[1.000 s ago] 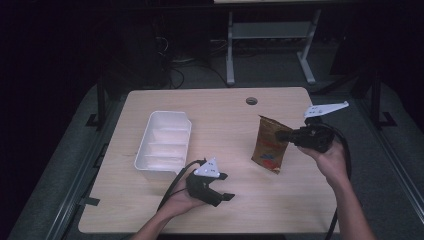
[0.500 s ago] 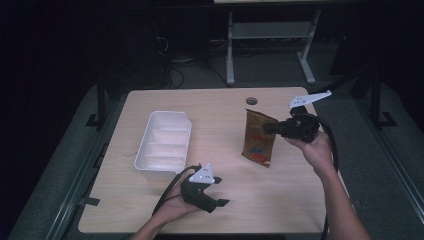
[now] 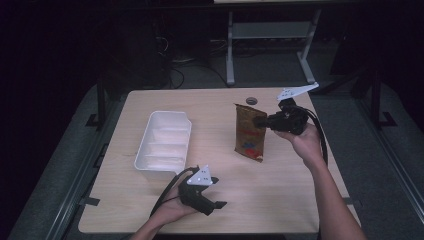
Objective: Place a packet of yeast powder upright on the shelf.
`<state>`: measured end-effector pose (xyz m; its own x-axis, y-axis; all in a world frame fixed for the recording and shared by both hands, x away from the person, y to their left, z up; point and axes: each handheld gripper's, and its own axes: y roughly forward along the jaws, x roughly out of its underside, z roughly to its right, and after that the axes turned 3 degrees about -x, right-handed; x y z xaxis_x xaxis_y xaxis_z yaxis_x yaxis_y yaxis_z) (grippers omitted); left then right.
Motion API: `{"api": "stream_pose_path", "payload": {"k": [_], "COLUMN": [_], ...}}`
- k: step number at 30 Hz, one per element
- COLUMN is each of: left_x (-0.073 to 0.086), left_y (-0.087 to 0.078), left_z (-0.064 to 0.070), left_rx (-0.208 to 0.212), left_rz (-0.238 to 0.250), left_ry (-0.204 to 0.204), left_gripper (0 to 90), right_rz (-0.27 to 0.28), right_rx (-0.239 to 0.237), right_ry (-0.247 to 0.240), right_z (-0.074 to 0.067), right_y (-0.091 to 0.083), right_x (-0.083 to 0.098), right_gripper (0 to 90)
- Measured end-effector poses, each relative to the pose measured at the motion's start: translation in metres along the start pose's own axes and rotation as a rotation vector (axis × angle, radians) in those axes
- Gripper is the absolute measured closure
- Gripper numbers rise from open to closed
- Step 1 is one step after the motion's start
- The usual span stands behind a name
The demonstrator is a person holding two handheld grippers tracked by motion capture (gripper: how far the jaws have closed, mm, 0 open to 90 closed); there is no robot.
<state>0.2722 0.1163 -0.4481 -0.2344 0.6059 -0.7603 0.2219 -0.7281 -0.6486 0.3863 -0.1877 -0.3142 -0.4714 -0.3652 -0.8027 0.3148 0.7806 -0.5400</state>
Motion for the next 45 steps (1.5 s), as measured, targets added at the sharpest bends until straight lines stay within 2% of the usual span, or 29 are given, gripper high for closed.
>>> {"api": "stream_pose_path", "payload": {"k": [24,30,32,45], "left_x": [0.006,0.007,0.006,0.005], "left_y": [-0.004,-0.004,-0.004,-0.006], "left_z": [0.000,-0.001,0.000,0.001], "left_rx": [-0.018,-0.018,-0.018,-0.014], "left_rz": [0.010,0.010,0.010,0.014], "left_ry": [0.000,-0.001,0.003,0.007], "left_gripper": [17.5,17.5,17.5,17.5], "right_rz": [0.005,0.009,0.030,0.019], "right_rx": [-0.053,-0.070,-0.087,-0.129], "right_ry": [-0.030,-0.051,-0.053,-0.079], "right_z": [-0.008,-0.015,-0.017,-0.027], "right_y": [0.034,0.044,0.046,0.069], "right_x": [-0.037,-0.053,-0.056,-0.073], "right_gripper": [86.4,86.5,86.6,86.9]}}
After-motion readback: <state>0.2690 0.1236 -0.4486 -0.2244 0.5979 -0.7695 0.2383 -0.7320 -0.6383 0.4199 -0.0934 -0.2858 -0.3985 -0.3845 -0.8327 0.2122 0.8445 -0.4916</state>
